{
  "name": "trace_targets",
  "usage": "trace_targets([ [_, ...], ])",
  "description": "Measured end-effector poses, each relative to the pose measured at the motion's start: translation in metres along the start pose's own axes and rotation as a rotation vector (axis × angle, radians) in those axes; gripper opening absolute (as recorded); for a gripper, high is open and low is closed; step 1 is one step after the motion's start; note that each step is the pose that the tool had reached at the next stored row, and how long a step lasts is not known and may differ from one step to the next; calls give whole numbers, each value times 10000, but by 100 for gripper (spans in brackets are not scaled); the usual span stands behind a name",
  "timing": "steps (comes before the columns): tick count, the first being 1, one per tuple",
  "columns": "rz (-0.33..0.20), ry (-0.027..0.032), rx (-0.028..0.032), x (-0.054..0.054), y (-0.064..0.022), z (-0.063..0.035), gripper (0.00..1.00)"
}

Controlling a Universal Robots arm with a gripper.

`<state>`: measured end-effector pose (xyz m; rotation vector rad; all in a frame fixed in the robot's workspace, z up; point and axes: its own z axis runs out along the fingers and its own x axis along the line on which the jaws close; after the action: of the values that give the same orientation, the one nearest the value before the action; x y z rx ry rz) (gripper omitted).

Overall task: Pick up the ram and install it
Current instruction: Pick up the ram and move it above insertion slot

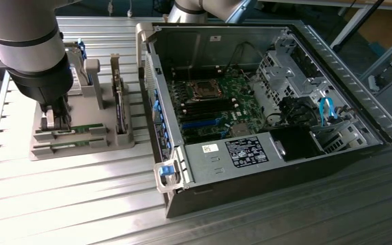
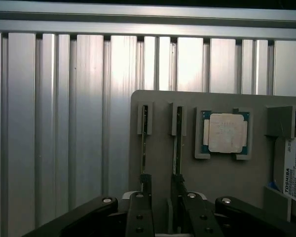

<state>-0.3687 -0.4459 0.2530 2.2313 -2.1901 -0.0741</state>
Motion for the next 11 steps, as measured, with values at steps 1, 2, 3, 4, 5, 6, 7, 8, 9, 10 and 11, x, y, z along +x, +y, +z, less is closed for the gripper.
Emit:
trace_targets([
  [1,0,1,0,9,0,0,30],
  [2,0,1,0,18,1,-1,30],
  [3,0,1,-1,25,1,-1,30],
  [4,0,1,-1,32,1,-2,30],
  [5,0,0,-1,42,1,-1,30],
  [6,0,0,0,50,1,-1,30],
  [7,0,-1,0,61,1,-2,30],
  [8,-1,-3,0,70,1,-2,30],
  [9,-1,-3,0,76,1,-2,30],
  [10,-1,-4,1,84,2,-2,30],
  [11,0,-3,0,94,2,-2,30],
])
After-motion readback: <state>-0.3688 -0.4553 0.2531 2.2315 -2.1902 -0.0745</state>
